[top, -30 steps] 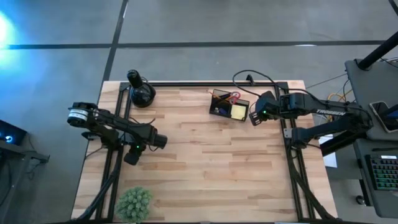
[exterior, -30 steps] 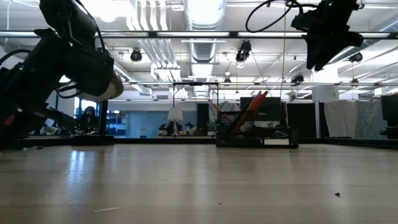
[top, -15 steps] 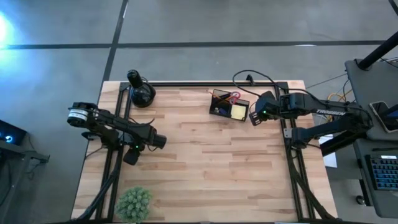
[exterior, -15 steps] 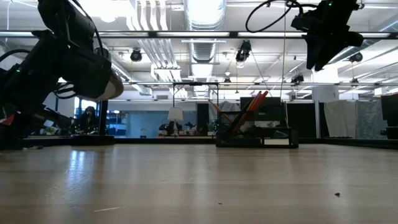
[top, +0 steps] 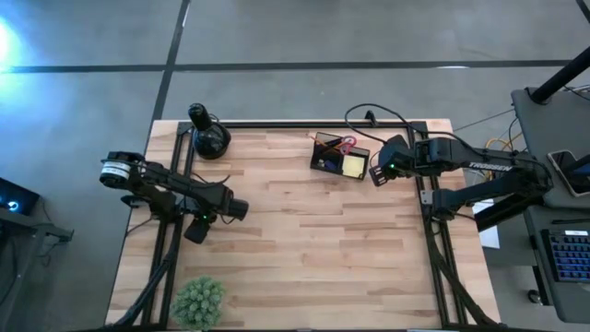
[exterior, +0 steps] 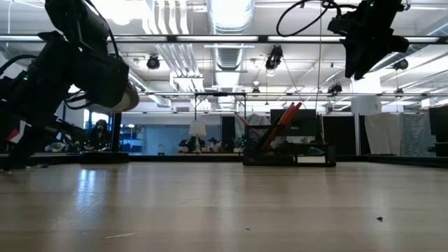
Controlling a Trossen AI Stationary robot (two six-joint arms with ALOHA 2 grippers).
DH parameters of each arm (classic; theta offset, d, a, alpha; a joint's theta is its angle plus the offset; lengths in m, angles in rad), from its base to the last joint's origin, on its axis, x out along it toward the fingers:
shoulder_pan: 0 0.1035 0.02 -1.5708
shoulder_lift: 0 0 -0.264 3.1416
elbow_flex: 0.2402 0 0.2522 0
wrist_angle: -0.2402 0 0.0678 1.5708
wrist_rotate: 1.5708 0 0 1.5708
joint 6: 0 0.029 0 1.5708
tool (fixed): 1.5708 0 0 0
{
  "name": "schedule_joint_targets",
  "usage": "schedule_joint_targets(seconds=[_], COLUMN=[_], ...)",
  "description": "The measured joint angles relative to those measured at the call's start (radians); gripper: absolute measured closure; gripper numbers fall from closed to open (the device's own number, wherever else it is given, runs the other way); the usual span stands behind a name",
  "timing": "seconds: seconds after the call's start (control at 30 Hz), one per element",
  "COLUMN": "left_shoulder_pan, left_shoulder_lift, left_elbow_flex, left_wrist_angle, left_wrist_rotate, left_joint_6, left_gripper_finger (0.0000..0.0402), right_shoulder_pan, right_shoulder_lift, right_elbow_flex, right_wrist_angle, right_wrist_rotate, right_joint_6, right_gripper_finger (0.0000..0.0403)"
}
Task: Pick and place office supplies into organizer
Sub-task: Put the pink binder clip into the desk organizer
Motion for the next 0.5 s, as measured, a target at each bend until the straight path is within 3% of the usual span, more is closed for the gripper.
schedule_joint_targets(seconds=[0.5], left_shoulder_pan=[0.001], left_shoulder_lift=[0.0], left_elbow_flex=[-0.002], left_wrist_angle=[-0.028], left_wrist_rotate=[-0.01], left_joint_6=[-0.141], left_gripper_finger=[0.0281], right_shoulder_pan=[0.0], right_shoulder_lift=[0.0], right_elbow_flex=[0.0], right_wrist_angle=[0.0], right_wrist_rotate=[0.0], right_joint_6=[0.0], right_gripper_finger=[0.028])
